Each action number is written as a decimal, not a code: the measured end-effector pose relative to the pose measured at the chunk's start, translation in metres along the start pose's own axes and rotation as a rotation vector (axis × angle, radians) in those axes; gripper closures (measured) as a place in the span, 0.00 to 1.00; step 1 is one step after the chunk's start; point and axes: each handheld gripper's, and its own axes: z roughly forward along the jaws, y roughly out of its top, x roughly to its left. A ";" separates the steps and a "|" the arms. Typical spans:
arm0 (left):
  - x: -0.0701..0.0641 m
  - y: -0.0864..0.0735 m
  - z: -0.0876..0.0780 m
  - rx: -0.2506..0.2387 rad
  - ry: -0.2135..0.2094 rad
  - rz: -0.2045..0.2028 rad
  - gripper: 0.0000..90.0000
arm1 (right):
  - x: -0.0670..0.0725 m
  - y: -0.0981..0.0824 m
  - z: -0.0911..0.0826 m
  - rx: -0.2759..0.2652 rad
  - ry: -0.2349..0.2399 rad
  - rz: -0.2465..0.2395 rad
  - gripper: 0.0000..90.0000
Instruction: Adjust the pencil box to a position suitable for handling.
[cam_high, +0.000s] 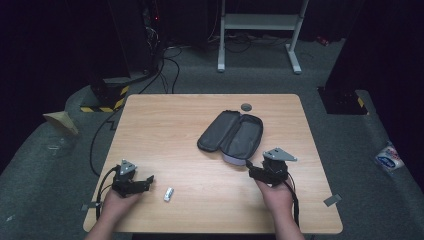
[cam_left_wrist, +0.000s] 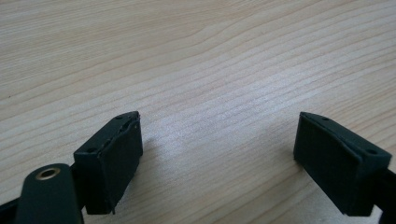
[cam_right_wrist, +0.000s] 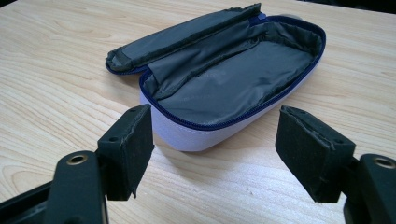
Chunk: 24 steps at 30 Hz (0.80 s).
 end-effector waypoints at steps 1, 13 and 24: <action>0.000 0.000 0.000 -0.001 0.000 0.000 0.18 | 0.001 0.000 0.000 0.002 0.003 0.004 0.30; 0.000 0.000 0.000 0.000 0.001 -0.001 0.18 | 0.006 0.003 0.007 -0.004 0.021 -0.008 0.35; 0.000 0.000 0.000 0.001 -0.001 0.001 0.18 | 0.016 0.011 0.039 0.033 0.073 -0.025 0.46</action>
